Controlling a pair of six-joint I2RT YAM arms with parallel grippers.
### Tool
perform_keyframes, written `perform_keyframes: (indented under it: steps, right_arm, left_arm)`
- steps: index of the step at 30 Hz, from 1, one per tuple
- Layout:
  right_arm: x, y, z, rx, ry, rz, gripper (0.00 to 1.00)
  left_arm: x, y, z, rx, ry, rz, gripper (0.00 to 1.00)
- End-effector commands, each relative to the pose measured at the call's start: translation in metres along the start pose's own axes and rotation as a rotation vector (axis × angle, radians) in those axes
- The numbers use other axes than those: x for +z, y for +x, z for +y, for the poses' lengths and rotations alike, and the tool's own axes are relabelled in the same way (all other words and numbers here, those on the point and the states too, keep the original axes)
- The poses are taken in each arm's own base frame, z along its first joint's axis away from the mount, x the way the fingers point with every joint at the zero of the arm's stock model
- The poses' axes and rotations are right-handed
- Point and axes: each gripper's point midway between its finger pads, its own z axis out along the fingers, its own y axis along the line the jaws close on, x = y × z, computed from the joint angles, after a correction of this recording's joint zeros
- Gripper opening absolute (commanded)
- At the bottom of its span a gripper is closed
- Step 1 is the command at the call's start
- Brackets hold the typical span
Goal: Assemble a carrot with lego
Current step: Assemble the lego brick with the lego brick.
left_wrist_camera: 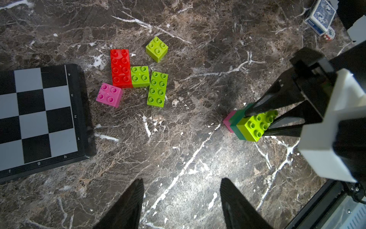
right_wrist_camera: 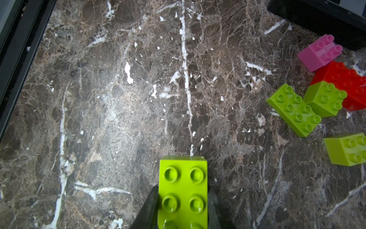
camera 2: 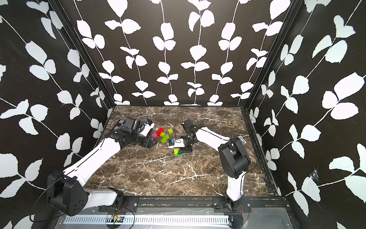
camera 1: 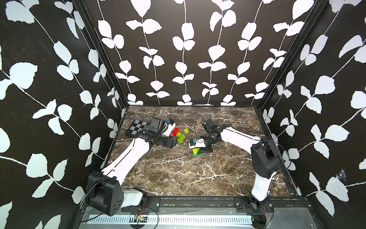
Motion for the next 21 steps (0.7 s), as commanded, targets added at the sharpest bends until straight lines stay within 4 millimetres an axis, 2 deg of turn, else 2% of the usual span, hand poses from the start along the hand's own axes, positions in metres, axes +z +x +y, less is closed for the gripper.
perform_keyframes:
  steps: [1, 14, 21]
  right_arm:
    - [-0.006, 0.000, 0.012, -0.005, -0.029, 0.000, 0.20]
    - [-0.016, -0.007, 0.008, -0.011, -0.014, -0.016, 0.20]
    - [-0.011, 0.004, 0.001, 0.023, -0.002, 0.025, 0.20]
  left_arm:
    - [0.000, -0.002, -0.002, 0.010, 0.018, -0.004, 0.64]
    - [0.002, -0.002, -0.004, 0.012, 0.031, -0.003, 0.64]
    - [0.002, -0.002, -0.004, 0.012, 0.036, -0.001, 0.64]
